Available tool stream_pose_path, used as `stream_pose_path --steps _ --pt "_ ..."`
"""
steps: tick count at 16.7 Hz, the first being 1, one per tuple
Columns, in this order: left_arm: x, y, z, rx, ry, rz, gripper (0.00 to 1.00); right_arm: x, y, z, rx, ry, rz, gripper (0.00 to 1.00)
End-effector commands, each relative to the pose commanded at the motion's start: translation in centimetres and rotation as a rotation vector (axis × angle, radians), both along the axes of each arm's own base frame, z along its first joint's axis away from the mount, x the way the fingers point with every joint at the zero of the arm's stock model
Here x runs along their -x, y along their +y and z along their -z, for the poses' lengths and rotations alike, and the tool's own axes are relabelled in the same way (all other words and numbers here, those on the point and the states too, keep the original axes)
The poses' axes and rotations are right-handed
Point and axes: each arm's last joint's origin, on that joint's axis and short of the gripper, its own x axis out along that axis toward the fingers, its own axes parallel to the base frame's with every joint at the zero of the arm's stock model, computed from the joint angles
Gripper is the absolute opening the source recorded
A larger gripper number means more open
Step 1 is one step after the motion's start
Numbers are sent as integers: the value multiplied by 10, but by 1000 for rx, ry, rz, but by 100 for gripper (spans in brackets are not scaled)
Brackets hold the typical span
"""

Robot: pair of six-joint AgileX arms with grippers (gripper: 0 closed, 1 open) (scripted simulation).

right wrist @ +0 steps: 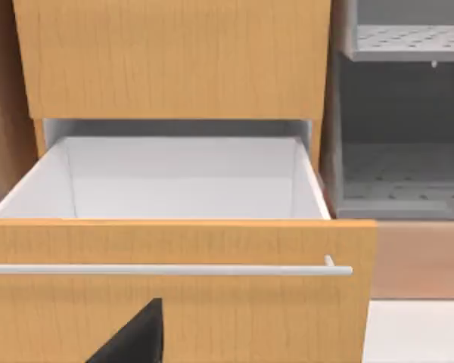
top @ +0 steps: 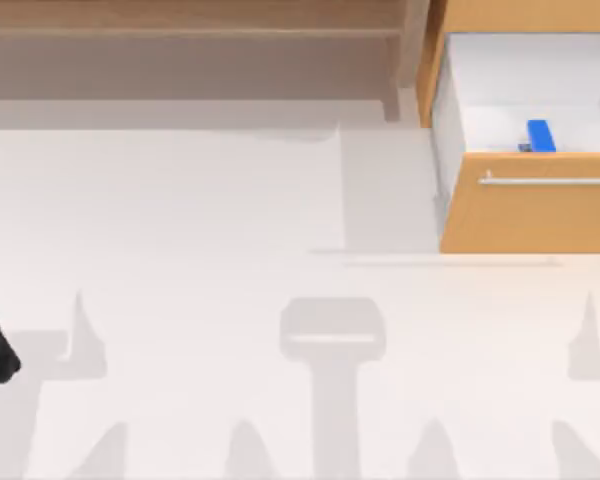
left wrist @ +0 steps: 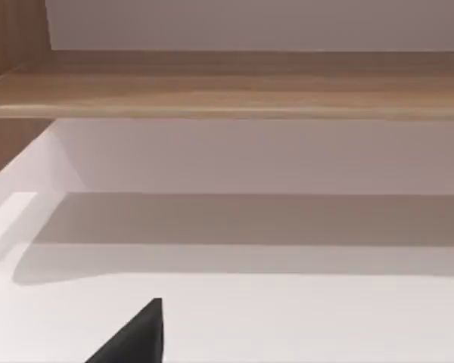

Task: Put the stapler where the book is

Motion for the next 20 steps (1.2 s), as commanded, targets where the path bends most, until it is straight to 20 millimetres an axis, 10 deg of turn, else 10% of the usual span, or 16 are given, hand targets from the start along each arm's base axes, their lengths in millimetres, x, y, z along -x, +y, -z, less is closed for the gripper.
stream_pose_path --steps 6,11,16,20 --pt "0 0 0 0 0 0 100 -1 1 -15 -4 76 -9 100" --pt "0 0 0 0 0 0 100 -21 4 -74 -6 290 -25 100" --pt "0 0 0 0 0 0 100 -92 12 -136 1 537 -42 100" --pt "0 0 0 0 0 0 100 -149 20 -150 5 721 -55 100"
